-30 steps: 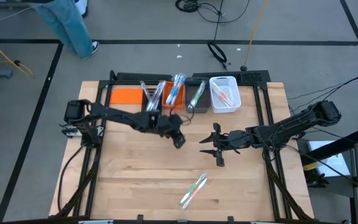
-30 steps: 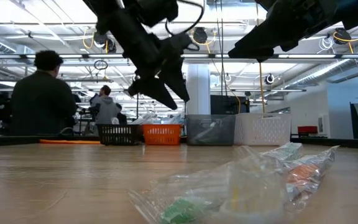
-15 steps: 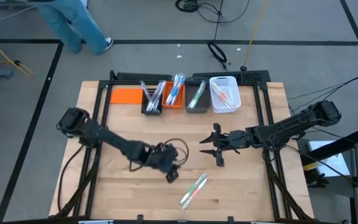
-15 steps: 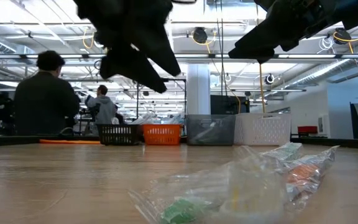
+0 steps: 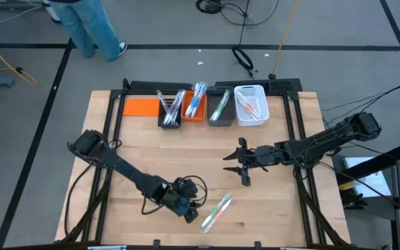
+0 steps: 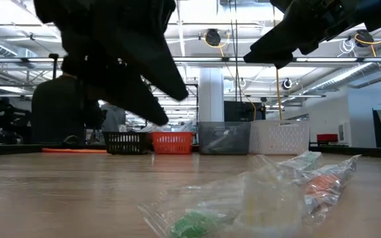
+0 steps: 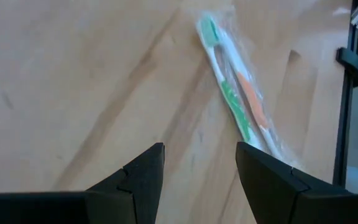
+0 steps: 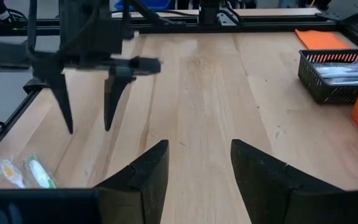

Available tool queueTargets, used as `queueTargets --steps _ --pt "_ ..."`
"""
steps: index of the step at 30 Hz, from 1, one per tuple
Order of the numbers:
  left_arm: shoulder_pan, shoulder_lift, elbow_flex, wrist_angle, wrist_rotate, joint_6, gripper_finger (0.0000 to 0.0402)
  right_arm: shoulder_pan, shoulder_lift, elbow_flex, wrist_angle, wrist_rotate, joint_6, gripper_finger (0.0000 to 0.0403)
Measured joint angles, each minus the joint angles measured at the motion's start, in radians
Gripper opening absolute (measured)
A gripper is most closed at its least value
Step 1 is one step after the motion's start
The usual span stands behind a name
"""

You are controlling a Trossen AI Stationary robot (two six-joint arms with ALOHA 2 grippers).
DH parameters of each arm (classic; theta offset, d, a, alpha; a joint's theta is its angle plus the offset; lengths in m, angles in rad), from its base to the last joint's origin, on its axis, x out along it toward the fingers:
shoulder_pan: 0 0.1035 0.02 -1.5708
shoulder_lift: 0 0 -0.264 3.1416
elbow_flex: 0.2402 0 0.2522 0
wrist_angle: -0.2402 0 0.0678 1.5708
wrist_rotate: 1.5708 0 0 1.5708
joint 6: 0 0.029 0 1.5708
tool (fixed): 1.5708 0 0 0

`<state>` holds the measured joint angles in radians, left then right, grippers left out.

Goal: Pick & Place Toothbrushes
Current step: Put the green toothbrush into the black bin

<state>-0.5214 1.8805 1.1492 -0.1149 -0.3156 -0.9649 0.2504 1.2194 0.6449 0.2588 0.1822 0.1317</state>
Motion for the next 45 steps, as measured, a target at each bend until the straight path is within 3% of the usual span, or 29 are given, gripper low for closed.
queueTargets --steps 10,40,45 --pt "-0.009 0.131 0.000 0.268 0.126 -0.043 0.0200 0.000 0.000 0.000 -0.002 -0.001 0.014 0.0165" --pt "-0.001 0.240 0.005 0.409 0.157 -0.130 0.0200 0.000 0.000 0.000 -0.001 0.001 0.013 0.0164" --pt "-0.001 0.264 0.050 0.400 0.189 -0.106 0.0198 0.000 0.000 0.000 0.001 0.003 0.011 0.0165"
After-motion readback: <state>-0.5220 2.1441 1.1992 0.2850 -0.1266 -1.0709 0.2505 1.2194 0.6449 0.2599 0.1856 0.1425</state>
